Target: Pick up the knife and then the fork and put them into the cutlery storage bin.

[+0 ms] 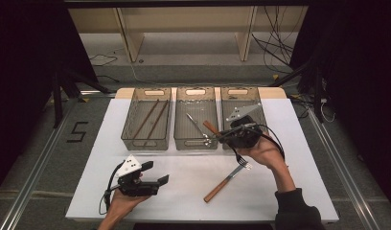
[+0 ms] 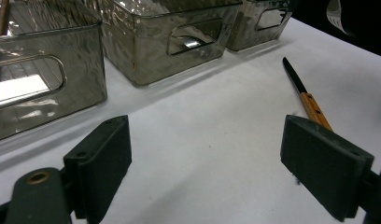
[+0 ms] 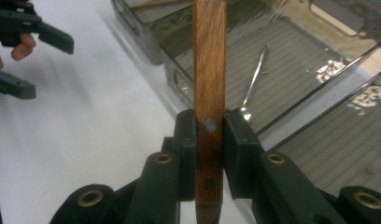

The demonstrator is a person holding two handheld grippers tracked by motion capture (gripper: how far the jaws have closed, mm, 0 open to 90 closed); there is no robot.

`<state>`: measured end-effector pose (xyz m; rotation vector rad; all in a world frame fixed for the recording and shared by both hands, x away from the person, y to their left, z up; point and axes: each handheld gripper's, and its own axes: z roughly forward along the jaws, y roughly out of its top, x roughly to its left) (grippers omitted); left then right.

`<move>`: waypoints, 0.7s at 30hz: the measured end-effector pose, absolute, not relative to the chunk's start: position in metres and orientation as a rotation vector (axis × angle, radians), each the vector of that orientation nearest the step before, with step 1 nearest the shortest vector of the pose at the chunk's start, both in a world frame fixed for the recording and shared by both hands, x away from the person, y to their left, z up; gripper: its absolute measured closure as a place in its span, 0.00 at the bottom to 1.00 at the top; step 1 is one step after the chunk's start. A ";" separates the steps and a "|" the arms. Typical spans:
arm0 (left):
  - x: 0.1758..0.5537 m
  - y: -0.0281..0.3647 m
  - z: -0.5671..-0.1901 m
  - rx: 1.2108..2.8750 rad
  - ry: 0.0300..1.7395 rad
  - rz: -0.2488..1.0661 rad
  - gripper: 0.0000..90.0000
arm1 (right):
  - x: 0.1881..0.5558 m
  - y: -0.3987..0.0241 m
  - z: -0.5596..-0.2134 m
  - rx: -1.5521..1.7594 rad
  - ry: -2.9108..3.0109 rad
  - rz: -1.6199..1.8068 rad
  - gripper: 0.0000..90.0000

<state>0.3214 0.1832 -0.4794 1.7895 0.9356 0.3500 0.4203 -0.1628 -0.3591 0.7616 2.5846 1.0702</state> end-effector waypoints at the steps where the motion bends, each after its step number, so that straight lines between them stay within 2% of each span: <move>1: 0.321 0.183 -0.479 1.792 0.934 0.349 0.18 | 0.422 -0.164 -0.357 0.769 2.572 1.079 0.86; 21: 0.321 0.183 -0.479 1.789 0.934 0.346 0.18 | 0.458 -0.175 -0.332 0.890 2.459 1.127 0.86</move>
